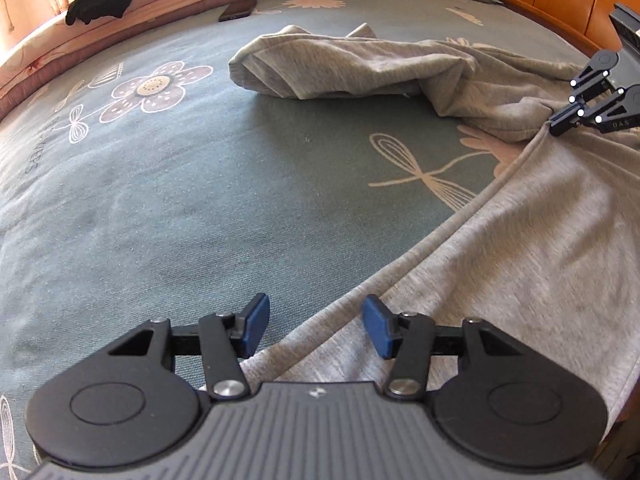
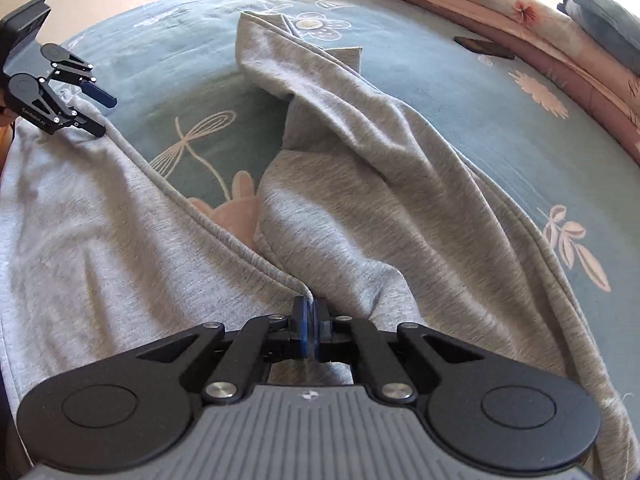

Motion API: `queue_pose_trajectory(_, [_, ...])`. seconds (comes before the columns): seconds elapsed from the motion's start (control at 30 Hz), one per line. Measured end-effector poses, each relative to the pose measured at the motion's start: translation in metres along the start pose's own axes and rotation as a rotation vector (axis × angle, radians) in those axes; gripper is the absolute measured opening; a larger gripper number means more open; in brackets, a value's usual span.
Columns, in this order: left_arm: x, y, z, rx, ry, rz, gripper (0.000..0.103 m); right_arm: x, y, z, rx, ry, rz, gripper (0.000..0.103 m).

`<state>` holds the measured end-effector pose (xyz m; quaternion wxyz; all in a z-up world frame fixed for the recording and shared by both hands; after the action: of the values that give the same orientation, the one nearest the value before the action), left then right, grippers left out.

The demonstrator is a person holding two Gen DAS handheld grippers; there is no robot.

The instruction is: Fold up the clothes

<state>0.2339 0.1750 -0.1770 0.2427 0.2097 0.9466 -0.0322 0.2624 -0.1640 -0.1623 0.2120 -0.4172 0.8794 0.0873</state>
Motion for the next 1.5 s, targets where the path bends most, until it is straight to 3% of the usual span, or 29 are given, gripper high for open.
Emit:
queue_pose_trajectory(0.17, [-0.003, 0.011, -0.011, -0.034, -0.036, -0.046, 0.052, 0.005, 0.006, 0.008, 0.077, 0.017, -0.026, 0.01])
queue_pose_trajectory(0.2, [-0.003, 0.014, -0.016, -0.043, -0.051, -0.057, 0.052, 0.003, 0.004, 0.004, 0.091, 0.005, -0.003, 0.016])
queue_pose_trajectory(0.33, [0.0, 0.022, -0.046, -0.05, -0.117, -0.097, 0.051, 0.001, 0.011, -0.024, 0.115, -0.07, 0.023, 0.025])
queue_pose_trajectory(0.43, [0.01, 0.005, -0.054, 0.024, -0.129, -0.068, 0.051, 0.003, 0.025, -0.04, 0.12, -0.107, 0.021, 0.031])
queue_pose_trajectory(0.53, [0.024, -0.017, -0.038, 0.115, -0.073, -0.042, 0.051, 0.003, 0.042, -0.048, 0.105, -0.129, 0.026, 0.031])
queue_pose_trajectory(0.67, [0.034, -0.006, -0.006, 0.065, -0.003, -0.127, 0.05, 0.004, 0.062, -0.053, 0.087, -0.138, 0.041, 0.034])
queue_pose_trajectory(0.73, [0.028, 0.006, -0.007, 0.069, -0.049, -0.183, 0.054, 0.006, 0.07, -0.056, 0.072, -0.148, 0.064, 0.038])
queue_pose_trajectory(0.77, [0.026, 0.017, -0.007, 0.033, -0.053, -0.231, 0.054, 0.008, 0.073, -0.058, 0.061, -0.151, 0.078, 0.038])
queue_pose_trajectory(0.8, [0.024, 0.028, -0.008, -0.004, -0.057, -0.279, 0.047, 0.009, 0.076, -0.06, 0.051, -0.157, 0.096, 0.039])
queue_pose_trajectory(0.83, [0.022, 0.039, -0.011, -0.022, -0.065, -0.316, 0.047, 0.011, 0.079, -0.061, 0.041, -0.162, 0.115, 0.041])
queue_pose_trajectory(0.9, [0.022, 0.05, -0.022, -0.005, -0.09, -0.362, 0.048, 0.014, 0.084, -0.065, 0.028, -0.174, 0.147, 0.042])
queue_pose_trajectory(0.97, [0.023, 0.057, -0.041, -0.028, -0.134, -0.365, 0.049, 0.02, 0.092, -0.069, 0.011, -0.185, 0.179, 0.044])
queue_pose_trajectory(1.03, [0.03, 0.063, -0.057, -0.118, -0.15, -0.296, 0.048, 0.027, 0.1, -0.069, -0.005, -0.192, 0.204, 0.046])
queue_pose_trajectory(1.13, [0.047, 0.064, -0.061, -0.213, -0.098, -0.177, 0.047, 0.035, 0.111, -0.067, -0.023, -0.194, 0.229, 0.048])
queue_pose_trajectory(1.47, [0.081, 0.073, -0.035, -0.244, -0.02, -0.068, 0.049, 0.045, 0.128, -0.057, -0.053, -0.181, 0.3, 0.048])
queue_pose_trajectory(1.5, [0.08, 0.073, -0.035, -0.245, -0.032, -0.067, 0.037, 0.045, 0.129, -0.057, -0.052, -0.18, 0.301, 0.048])
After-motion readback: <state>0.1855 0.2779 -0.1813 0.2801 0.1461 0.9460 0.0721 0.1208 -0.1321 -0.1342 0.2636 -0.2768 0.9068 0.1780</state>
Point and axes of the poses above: each gripper's, at about its wrist camera, not at the fingertips, and z roughly the way its jaws point, y to its left, x to its underside, the point moved 9 cm from there along z, roughly the way its jaws point, and after that the axes turned 5 degrees about y, right-handed, at the moved point
